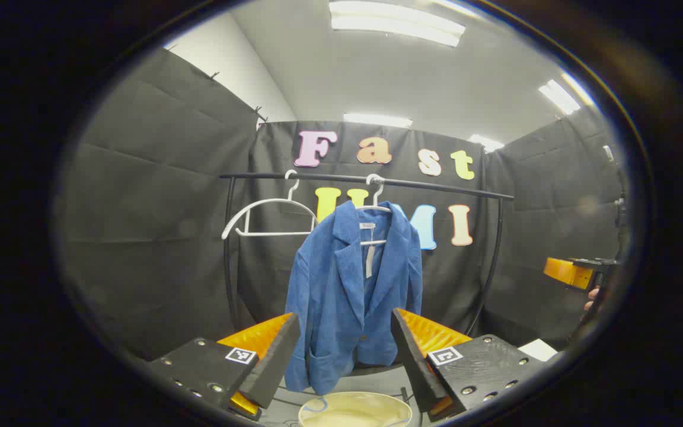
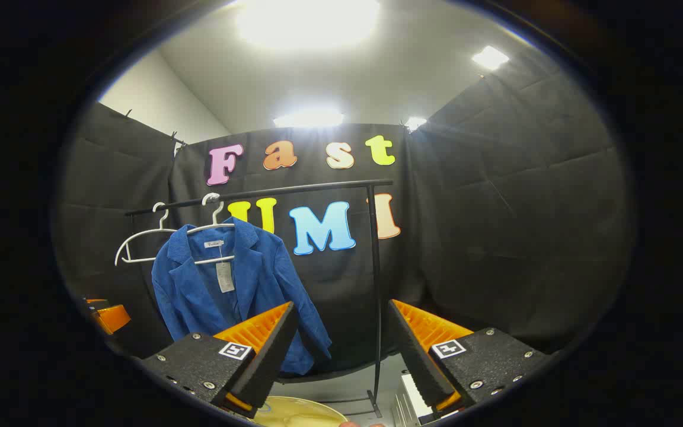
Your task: Grasp the clothes on the hanger with both hands and then place them into the laundry hamper below.
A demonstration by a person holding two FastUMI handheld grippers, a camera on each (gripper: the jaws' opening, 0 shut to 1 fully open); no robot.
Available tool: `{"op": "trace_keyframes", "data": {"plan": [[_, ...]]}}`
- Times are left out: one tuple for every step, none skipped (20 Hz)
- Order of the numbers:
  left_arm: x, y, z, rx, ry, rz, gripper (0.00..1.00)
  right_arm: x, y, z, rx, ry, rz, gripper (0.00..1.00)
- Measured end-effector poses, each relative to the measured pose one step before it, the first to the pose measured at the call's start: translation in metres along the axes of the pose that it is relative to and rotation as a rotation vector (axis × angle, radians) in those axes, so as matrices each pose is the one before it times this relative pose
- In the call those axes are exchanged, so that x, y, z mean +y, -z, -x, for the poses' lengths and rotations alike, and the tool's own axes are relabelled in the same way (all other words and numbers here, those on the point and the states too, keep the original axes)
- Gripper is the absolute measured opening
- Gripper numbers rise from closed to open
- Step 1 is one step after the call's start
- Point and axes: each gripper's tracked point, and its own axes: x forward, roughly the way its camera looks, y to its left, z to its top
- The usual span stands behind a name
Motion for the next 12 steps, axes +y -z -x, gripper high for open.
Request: {"op": "trace_keyframes", "data": {"plan": [[0.00089,0.00035,0.00113,-0.00140,-0.00101,0.00331,0.90,0.00088,-0.00063,0.00175,-0.00084,-0.00217,0.00271,0.94],[0.00053,-0.00008,0.00111,-0.00026,-0.00088,0.00259,0.90,0.00058,0.00022,0.00116,0.00002,-0.00094,0.00417,0.94],[0.00151,0.00107,0.00175,0.00037,-0.00138,0.00228,0.90,0.00025,-0.00027,0.00103,0.00078,-0.00148,0.00362,0.94],[0.00116,-0.00001,-0.00013,0.00003,-0.00223,0.00208,0.90,0.00122,-0.00021,0.00206,0.00061,-0.00208,0.00206,0.94],[0.00129,0.00019,0.00061,0.00023,-0.00106,0.00287,0.90,0.00024,-0.00068,0.00204,-0.00061,-0.00301,0.00218,0.94],[0.00042,-0.00138,0.00096,-0.00108,-0.00100,0.00261,0.90,0.00025,-0.00020,0.00241,-0.00058,-0.00052,0.00374,0.94],[0.00096,-0.00106,-0.00003,-0.00326,-0.00161,0.00224,0.90,-0.00032,-0.00117,0.00124,-0.00139,0.00090,0.00448,0.94],[0.00062,-0.00205,-0.00089,-0.00290,0.00012,0.00098,0.90,-0.00020,0.00023,0.00206,0.00035,0.00169,0.00223,0.94],[0.00037,-0.00075,0.00021,-0.00233,0.00006,-0.00105,0.90,0.00016,-0.00087,0.00159,0.00111,-0.00138,-0.00048,0.94],[0.00105,-0.00170,-0.00083,-0.00404,-0.00063,-0.00393,0.90,0.00115,0.00081,0.00082,0.00314,-0.00262,-0.00219,0.94],[0.00065,-0.00154,-0.00009,-0.00404,-0.00138,-0.00567,0.90,0.00017,0.00044,0.00234,0.00499,-0.00107,-0.00093,0.94],[-0.00025,-0.00213,-0.00065,-0.00312,0.00039,-0.00473,0.89,-0.00095,0.00190,0.00016,0.00413,0.00111,0.00027,0.94]]}}
